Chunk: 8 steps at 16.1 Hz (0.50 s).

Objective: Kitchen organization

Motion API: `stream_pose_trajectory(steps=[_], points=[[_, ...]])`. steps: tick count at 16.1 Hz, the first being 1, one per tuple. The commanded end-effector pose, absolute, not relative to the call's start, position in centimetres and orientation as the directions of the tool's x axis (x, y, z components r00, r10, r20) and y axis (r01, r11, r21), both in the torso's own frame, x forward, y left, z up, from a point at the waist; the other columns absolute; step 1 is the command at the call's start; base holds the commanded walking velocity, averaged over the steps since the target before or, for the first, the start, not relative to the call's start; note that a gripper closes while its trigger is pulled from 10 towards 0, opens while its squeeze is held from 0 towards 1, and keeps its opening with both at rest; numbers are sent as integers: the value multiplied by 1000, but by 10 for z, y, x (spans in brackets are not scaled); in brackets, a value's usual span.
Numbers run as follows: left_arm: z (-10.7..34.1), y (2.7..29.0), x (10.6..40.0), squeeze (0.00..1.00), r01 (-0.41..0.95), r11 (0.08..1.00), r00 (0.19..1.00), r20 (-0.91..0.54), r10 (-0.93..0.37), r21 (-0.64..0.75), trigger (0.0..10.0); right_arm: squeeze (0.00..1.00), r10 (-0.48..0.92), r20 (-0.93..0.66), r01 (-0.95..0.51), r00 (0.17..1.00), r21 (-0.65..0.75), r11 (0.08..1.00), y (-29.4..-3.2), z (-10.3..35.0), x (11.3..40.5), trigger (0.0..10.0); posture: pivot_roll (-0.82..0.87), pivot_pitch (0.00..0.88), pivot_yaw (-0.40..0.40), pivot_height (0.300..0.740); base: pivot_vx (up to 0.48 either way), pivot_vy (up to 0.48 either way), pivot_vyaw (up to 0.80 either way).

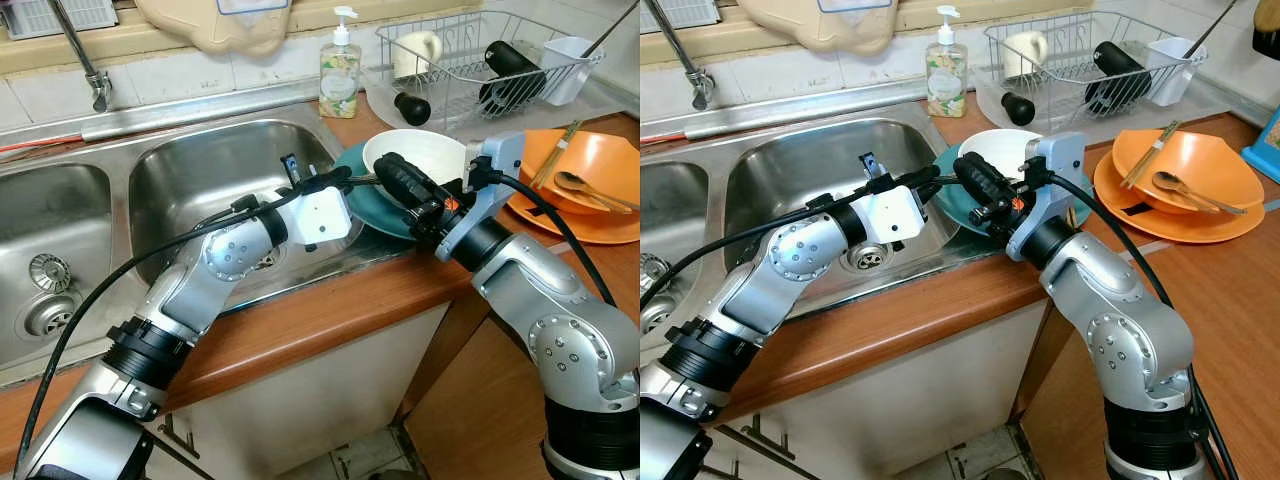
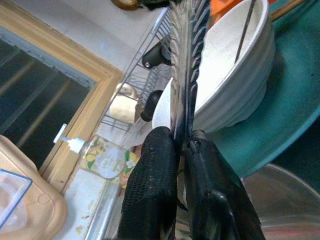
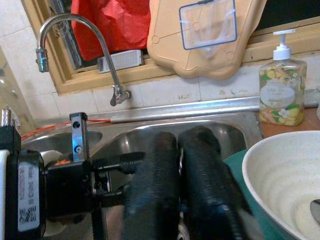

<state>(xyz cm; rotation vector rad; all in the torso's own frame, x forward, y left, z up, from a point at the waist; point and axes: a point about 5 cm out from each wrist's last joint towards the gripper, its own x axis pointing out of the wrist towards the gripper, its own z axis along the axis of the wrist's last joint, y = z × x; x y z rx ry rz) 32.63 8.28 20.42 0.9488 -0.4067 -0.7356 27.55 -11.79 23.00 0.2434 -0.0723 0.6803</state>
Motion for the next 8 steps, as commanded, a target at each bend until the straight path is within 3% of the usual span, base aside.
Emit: stream_pose_trajectory(steps=[1,2,3,8], points=[[208,87,330,0,370,361,702,-3,-712,856,0,1000,623,140,-638,770,187,747,-116,231,274,10000,-132,0,53,740,0,0,0],[208,89,331,0,367,361,707,-5,-708,857,0,1000,620,138,-635,773,180,752,-116,231,274,10000,-132,0,53,740,0,0,0],[207,97,334,0,362,359,726,-19,-687,860,0,0,607,111,-617,787,148,773,-117,228,276,10000,-135,0,51,740,0,0,0],[194,137,352,0,405,302,795,-170,-582,863,0,0,634,-16,-633,773,30,773,-116,215,273,10000,-150,0,54,740,0,0,0]])
